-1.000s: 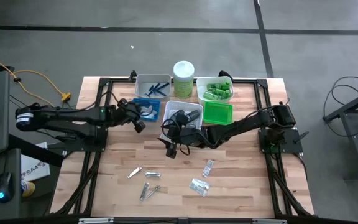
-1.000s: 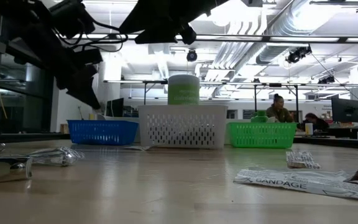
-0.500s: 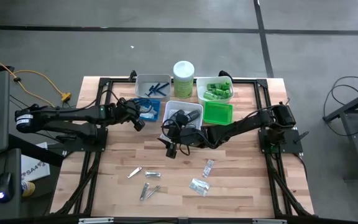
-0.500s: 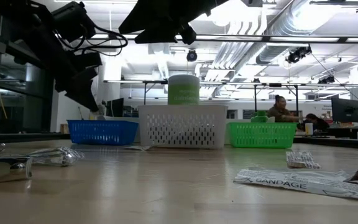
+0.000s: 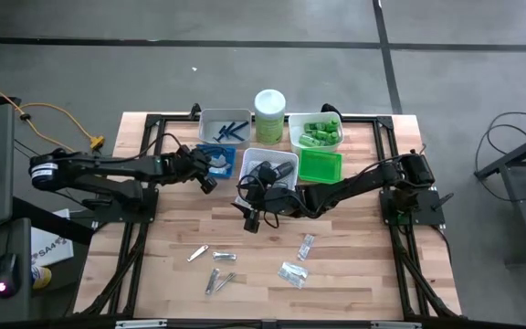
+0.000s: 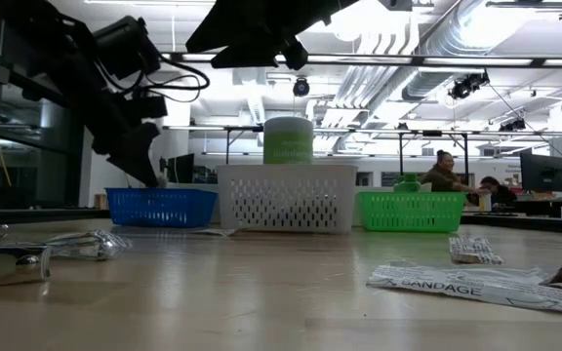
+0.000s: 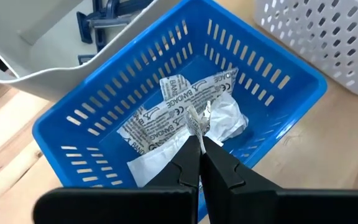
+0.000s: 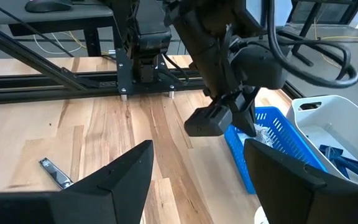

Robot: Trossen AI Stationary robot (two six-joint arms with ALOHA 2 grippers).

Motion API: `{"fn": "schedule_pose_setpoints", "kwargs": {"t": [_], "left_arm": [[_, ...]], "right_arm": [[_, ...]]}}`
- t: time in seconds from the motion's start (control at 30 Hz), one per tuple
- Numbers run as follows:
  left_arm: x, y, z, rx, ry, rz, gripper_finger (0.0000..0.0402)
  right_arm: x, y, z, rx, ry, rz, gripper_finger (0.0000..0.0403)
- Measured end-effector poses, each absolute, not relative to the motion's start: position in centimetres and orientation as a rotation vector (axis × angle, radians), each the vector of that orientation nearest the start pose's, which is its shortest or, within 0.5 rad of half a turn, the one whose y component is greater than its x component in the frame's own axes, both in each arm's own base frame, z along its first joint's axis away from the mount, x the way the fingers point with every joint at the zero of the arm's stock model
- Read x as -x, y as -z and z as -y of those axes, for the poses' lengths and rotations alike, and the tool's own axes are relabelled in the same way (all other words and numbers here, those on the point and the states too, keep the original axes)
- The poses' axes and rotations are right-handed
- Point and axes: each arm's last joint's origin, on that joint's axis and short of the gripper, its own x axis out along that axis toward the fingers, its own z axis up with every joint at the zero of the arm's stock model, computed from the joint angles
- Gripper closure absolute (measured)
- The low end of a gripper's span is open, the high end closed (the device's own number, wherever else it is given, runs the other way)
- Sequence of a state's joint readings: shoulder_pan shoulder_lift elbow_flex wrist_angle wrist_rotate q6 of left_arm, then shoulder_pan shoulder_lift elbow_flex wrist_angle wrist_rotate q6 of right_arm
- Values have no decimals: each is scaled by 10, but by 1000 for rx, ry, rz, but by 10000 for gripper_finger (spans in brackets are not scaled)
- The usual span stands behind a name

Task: Pick & Place Travel size toiletries
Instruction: Put the white bandage into the blue bin

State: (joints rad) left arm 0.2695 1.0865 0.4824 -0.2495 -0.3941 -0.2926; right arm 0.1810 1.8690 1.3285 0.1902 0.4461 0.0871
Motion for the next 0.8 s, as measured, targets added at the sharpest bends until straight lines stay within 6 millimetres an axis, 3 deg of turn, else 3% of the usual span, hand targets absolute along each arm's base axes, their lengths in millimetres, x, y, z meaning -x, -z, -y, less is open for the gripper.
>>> {"fn": "schedule_pose_setpoints", "kwargs": {"t": [0.33, 0.8], "left_arm": [[-186, -175, -63, 224, -765, -762, 374], [-188, -179, -64, 230, -770, -755, 250]], "right_arm": [[-422, -249, -65, 9, 275, -326, 158], [-420, -246, -74, -4, 262, -346, 158]]}}
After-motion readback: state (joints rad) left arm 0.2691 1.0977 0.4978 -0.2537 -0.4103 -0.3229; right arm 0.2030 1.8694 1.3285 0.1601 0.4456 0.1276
